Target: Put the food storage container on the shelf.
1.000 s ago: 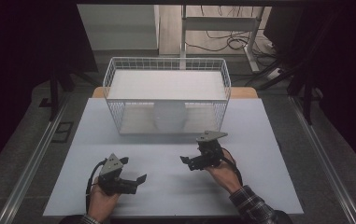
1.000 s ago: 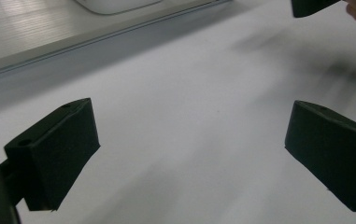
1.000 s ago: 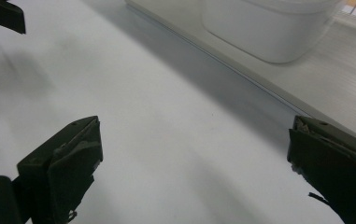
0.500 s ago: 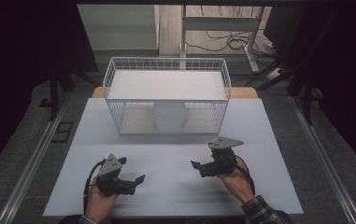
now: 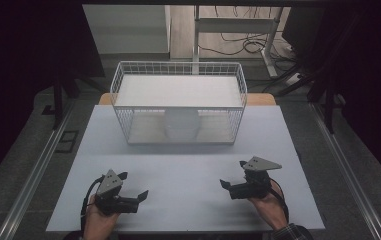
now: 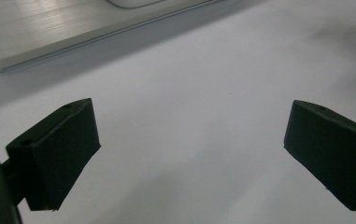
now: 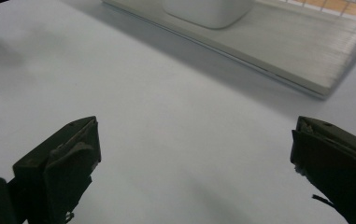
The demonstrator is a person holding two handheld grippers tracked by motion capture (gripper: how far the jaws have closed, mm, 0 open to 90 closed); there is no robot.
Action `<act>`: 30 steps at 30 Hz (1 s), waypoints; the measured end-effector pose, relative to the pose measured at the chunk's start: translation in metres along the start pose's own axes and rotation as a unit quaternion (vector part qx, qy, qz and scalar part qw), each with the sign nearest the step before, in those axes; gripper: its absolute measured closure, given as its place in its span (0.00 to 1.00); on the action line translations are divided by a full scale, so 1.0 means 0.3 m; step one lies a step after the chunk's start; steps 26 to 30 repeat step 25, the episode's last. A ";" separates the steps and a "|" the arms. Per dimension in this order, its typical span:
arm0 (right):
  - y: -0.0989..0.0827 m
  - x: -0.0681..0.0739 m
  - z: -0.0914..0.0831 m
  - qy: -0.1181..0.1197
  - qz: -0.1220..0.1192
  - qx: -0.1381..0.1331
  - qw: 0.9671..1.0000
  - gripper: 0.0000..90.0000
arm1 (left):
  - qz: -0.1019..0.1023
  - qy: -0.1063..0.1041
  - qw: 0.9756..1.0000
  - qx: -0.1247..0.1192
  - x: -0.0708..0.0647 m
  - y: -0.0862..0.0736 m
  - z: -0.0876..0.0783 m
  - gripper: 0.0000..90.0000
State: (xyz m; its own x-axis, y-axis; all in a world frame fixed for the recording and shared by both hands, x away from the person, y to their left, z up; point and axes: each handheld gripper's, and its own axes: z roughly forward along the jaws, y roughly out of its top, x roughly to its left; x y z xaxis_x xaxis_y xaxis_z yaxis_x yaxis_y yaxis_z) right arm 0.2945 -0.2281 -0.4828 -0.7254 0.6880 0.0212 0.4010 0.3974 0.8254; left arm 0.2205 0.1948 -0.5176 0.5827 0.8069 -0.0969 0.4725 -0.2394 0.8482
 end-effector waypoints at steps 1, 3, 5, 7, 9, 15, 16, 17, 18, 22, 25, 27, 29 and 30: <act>-0.006 -0.002 -0.005 -0.002 0.001 0.000 1.000 0.01 | -0.001 0.002 1.000 -0.001 0.000 -0.003 -0.004 0.03; -0.018 -0.008 -0.018 -0.006 0.005 0.000 1.000 0.01 | -0.006 0.005 1.000 0.000 0.000 -0.010 -0.011 0.02; -0.034 -0.013 -0.033 -0.010 0.010 0.002 1.000 0.01 | -0.011 0.007 1.000 0.003 0.000 -0.017 -0.014 0.01; -0.049 -0.016 -0.043 -0.015 0.014 0.007 1.000 0.01 | -0.012 0.014 1.000 0.007 0.000 -0.025 -0.016 0.00; -0.066 -0.018 -0.049 -0.020 0.014 0.014 1.000 0.00 | -0.016 0.015 1.000 0.008 0.000 -0.032 -0.020 0.00; -0.114 -0.025 -0.059 -0.033 0.016 0.042 0.998 0.00 | -0.022 0.013 1.000 0.014 0.003 -0.046 -0.028 0.00; -0.119 -0.026 -0.059 -0.033 0.017 0.048 0.998 0.00 | -0.024 0.012 1.000 0.015 0.004 -0.048 -0.028 0.00; -0.122 -0.026 -0.058 -0.032 0.017 0.051 0.998 0.00 | -0.026 0.010 0.999 0.019 0.005 -0.050 -0.026 0.00; -0.127 -0.026 -0.057 -0.032 0.018 0.059 0.998 0.00 | -0.027 0.010 0.999 0.023 0.006 -0.052 -0.024 0.00; -0.139 -0.024 -0.047 -0.034 0.013 0.081 0.996 0.00 | -0.022 0.010 0.999 0.033 0.005 -0.055 -0.019 0.00; -0.138 -0.021 -0.044 -0.036 0.011 0.083 0.996 0.00 | -0.019 0.011 0.999 0.037 0.003 -0.054 -0.014 0.00; -0.138 -0.021 -0.044 -0.036 0.011 0.083 0.996 0.00 | -0.019 0.011 0.999 0.037 0.003 -0.054 -0.014 0.00; -0.138 -0.021 -0.044 -0.036 0.011 0.083 0.996 0.00 | -0.019 0.011 0.999 0.037 0.003 -0.054 -0.014 0.00; -0.138 -0.021 -0.044 -0.036 0.011 0.083 0.996 0.00 | -0.019 0.011 0.999 0.037 0.003 -0.054 -0.014 0.00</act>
